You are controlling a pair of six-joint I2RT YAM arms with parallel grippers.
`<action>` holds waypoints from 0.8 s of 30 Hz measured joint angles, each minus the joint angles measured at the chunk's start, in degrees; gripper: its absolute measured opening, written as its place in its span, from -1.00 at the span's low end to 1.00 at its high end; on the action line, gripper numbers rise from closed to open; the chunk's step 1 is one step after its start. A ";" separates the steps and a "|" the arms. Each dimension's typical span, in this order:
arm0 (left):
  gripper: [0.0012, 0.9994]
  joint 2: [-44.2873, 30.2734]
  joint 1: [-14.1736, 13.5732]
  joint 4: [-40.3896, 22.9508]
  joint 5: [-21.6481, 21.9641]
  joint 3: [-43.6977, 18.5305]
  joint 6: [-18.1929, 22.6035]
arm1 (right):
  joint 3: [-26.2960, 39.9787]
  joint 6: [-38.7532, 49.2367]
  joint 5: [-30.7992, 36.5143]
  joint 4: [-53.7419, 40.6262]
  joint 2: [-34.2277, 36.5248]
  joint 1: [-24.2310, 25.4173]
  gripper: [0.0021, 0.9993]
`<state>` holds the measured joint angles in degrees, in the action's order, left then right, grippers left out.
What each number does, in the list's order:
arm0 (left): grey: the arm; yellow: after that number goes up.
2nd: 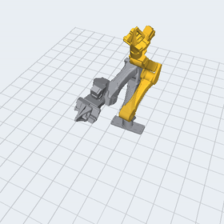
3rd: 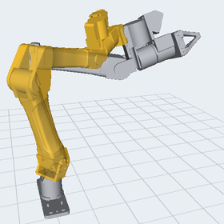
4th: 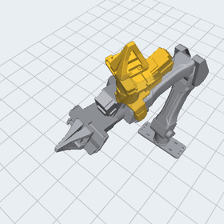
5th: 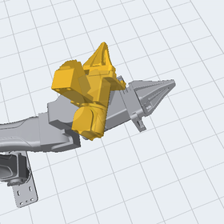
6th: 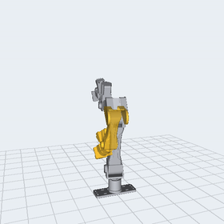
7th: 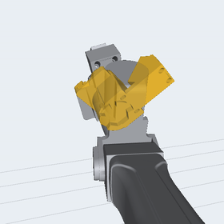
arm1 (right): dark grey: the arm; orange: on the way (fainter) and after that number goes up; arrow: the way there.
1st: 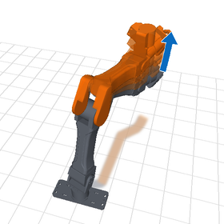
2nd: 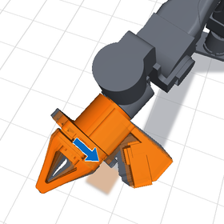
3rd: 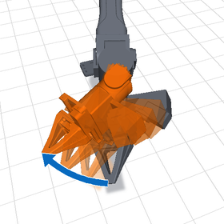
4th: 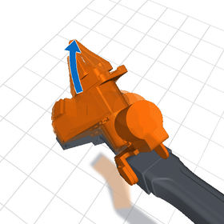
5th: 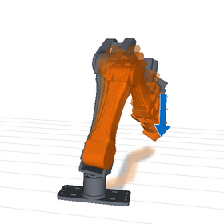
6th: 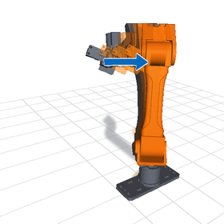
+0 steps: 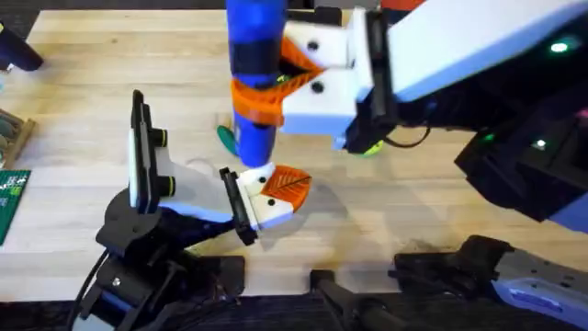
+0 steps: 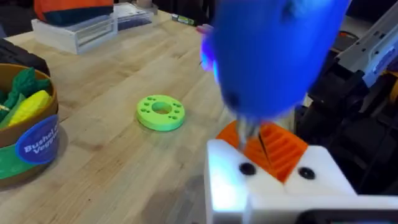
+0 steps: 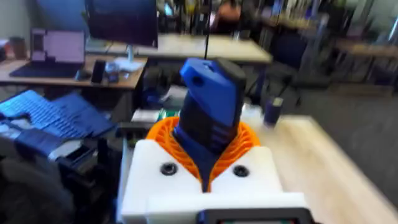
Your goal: Pick up the gripper from the table and insert it into the empty holder that is missing its gripper. Then pick up a screw, insert it into the mounting hole, and use the screwdriver to tighten it. Finally, clean up the table by picking up the vegetable and placing it into the bucket.
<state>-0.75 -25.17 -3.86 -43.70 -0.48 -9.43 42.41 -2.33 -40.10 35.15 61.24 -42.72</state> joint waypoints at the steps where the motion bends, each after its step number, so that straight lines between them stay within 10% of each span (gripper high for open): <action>1: -0.99 0.00 0.00 0.00 0.00 -0.02 0.00 | 0.00 0.00 0.00 2.99 -0.01 0.07 -0.95; 14: -0.99 0.00 0.00 0.00 0.00 -0.01 0.00 | 0.04 4.35 1.49 -3.75 -0.86 7.87 -0.95; 24: -0.99 0.00 0.00 0.00 0.02 -0.02 0.00 | 0.07 35.36 25.73 -26.54 1.62 28.29 -0.95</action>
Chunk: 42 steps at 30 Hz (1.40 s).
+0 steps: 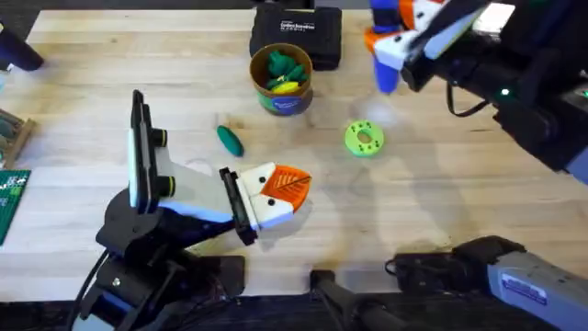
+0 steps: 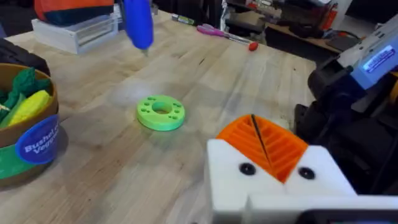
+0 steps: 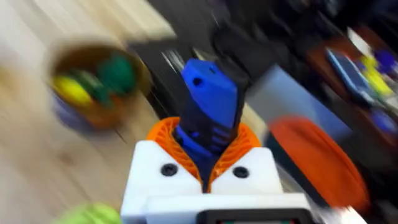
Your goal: Pick up the gripper from the table and insert it into the empty holder that is missing its gripper. Then pick up a screw, insert it into the mounting hole, and use the screwdriver to tighten it. Finally, clean up the table by picking up the vegetable and placing it into the bucket.
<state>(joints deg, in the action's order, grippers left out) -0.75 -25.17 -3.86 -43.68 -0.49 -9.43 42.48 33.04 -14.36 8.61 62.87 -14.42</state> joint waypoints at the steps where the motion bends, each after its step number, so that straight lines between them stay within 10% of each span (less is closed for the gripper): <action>1: -0.99 0.02 0.00 0.00 -0.02 0.00 0.00 | 0.00 4.53 3.34 -1.96 1.45 1.72 -0.95; 10: -0.99 0.00 0.00 0.00 -0.02 0.00 0.00 | 0.00 35.46 26.08 -7.71 15.67 10.29 -0.95; 21: -0.99 0.00 0.00 0.00 -0.02 0.00 0.00 | 0.00 46.54 29.86 -19.81 22.87 10.48 -0.94; 29: -0.99 0.00 0.00 0.00 0.00 0.02 0.00 | 1.65 45.37 30.00 -26.20 21.37 10.48 0.91; 42: -0.99 0.00 0.00 0.00 0.00 0.00 0.00 | 3.46 21.67 30.08 -37.24 18.42 7.14 0.99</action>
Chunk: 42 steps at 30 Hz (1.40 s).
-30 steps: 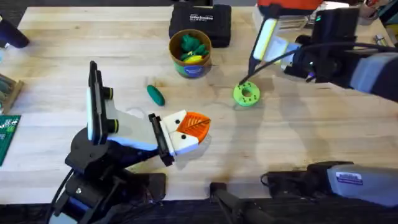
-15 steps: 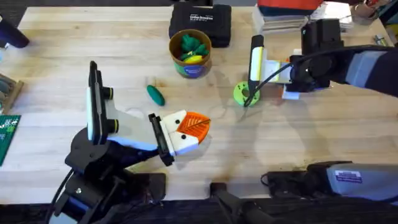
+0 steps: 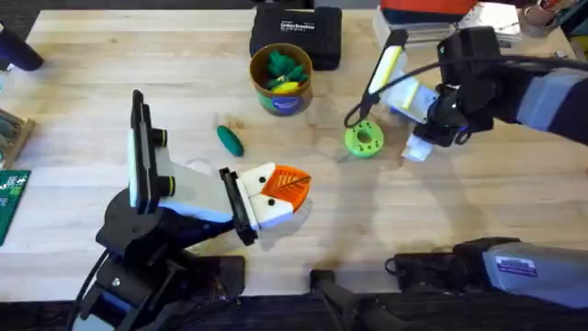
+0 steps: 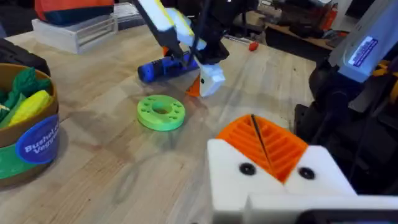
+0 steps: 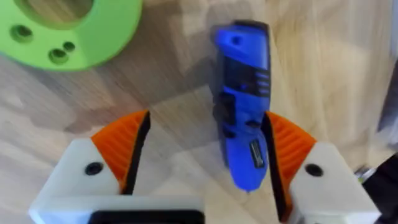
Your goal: Pick up the gripper from the table and insert it into the empty holder that is missing its gripper. Then pick up a screw, insert it into the mounting hole, and use the screwdriver to tighten it. Finally, clean up the table by picking up the vegetable and placing it into the bucket.
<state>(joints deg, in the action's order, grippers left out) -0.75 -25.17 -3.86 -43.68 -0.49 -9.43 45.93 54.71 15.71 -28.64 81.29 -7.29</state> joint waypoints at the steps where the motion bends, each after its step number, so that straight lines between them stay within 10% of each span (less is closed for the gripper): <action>1: -0.99 0.00 0.00 0.00 0.00 0.00 0.00 | 1.00 -2.92 -0.18 -1.91 -0.57 -0.07 0.99; 12: -0.95 0.00 0.00 -0.02 0.00 0.00 -0.02 | 16.37 -27.61 -1.98 -27.38 -7.67 -2.97 0.99; 19: 0.93 0.00 0.00 0.05 0.76 0.00 0.02 | 22.01 -37.62 -15.86 -34.04 -10.64 -6.41 0.99; 29: 0.97 0.00 0.00 4.46 7.84 -0.89 -0.04 | 22.31 -45.60 -32.79 -33.97 -11.59 -7.19 0.99; 42: 0.97 -25.17 0.02 -37.34 41.73 -36.63 -2.28 | 22.31 -48.75 -35.62 -32.99 -11.58 -7.19 0.99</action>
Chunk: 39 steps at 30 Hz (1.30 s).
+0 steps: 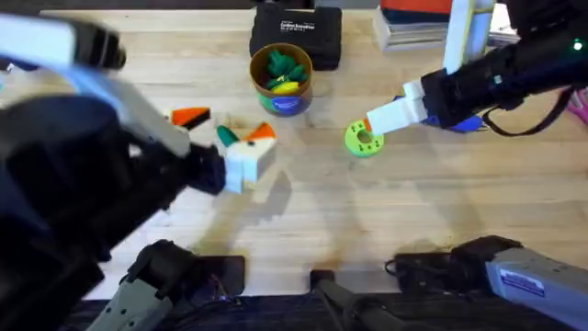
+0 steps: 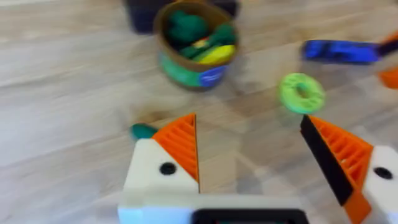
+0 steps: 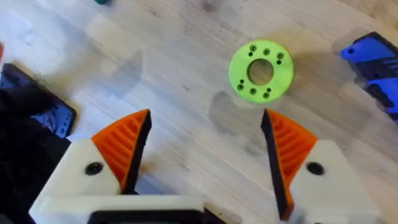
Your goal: Pick up the gripper from the table and insert it into the empty holder that is missing its gripper. Then pick up a screw, insert it into the mounting hole, and use the screwdriver to tighten it. Finally, clean up the table by picking up the vegetable and placing it into the bucket.
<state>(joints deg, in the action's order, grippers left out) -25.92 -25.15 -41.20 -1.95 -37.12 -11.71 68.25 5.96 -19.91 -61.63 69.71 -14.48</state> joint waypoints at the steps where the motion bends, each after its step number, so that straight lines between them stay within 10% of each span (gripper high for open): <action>1: 0.97 -3.33 0.00 -1.71 2.56 -2.38 -0.73 | 0.00 -0.02 -0.09 0.07 0.00 0.00 0.99; 6: 0.97 -19.38 0.84 -9.86 10.08 -11.14 -7.94 | 0.00 -0.02 -0.13 0.11 -0.02 0.00 0.99; 15: 0.97 -40.85 6.00 -9.58 9.17 -13.31 -16.79 | 0.00 -0.04 -0.15 0.09 0.00 0.00 0.99; 34: 0.99 -60.27 10.36 -1.38 9.07 -13.31 -34.55 | 0.00 -0.04 -0.13 0.13 -0.01 0.00 0.99; 39: 0.22 -60.27 12.98 -0.30 8.44 -13.31 -36.48 | 0.00 0.00 -0.12 0.22 -0.02 0.00 0.99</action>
<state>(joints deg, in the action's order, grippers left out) -86.19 -12.17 -41.50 6.49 -50.43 -48.19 68.25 5.96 -20.03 -61.41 69.69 -14.48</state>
